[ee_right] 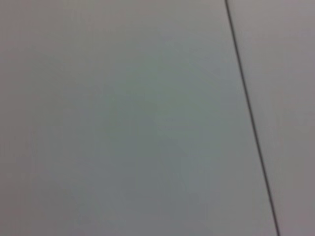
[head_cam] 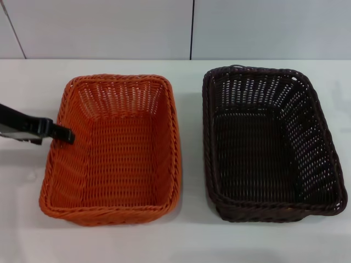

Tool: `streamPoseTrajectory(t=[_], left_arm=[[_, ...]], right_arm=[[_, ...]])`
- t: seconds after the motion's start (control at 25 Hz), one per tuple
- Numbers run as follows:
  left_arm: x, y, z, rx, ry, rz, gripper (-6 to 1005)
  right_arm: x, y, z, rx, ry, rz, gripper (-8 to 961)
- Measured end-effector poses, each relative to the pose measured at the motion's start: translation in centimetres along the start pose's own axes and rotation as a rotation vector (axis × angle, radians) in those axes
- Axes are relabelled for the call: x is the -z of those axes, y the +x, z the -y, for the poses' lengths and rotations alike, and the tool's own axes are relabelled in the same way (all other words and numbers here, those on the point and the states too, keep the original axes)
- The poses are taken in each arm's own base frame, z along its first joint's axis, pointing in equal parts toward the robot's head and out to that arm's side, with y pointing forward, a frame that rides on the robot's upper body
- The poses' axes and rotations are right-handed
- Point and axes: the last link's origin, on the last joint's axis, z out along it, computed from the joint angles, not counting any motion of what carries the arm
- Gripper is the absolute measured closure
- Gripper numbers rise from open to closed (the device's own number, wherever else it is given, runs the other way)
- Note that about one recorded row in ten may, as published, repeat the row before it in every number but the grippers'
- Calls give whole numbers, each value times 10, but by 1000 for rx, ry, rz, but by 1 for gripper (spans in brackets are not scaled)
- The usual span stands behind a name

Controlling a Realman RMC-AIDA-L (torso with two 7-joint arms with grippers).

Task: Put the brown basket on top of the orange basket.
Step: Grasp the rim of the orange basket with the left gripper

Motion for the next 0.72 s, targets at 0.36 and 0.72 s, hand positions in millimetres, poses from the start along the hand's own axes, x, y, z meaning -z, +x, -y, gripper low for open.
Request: streamPoseTrajectory(t=[0.36, 0.72], left_arm=[[-16, -7, 3, 10, -21, 23, 178], [-26, -11, -2, 1, -39, 31, 181]], right_arm=[[-2, 0, -3, 3, -11, -6, 328], [0, 4, 0, 1, 3, -29, 327]])
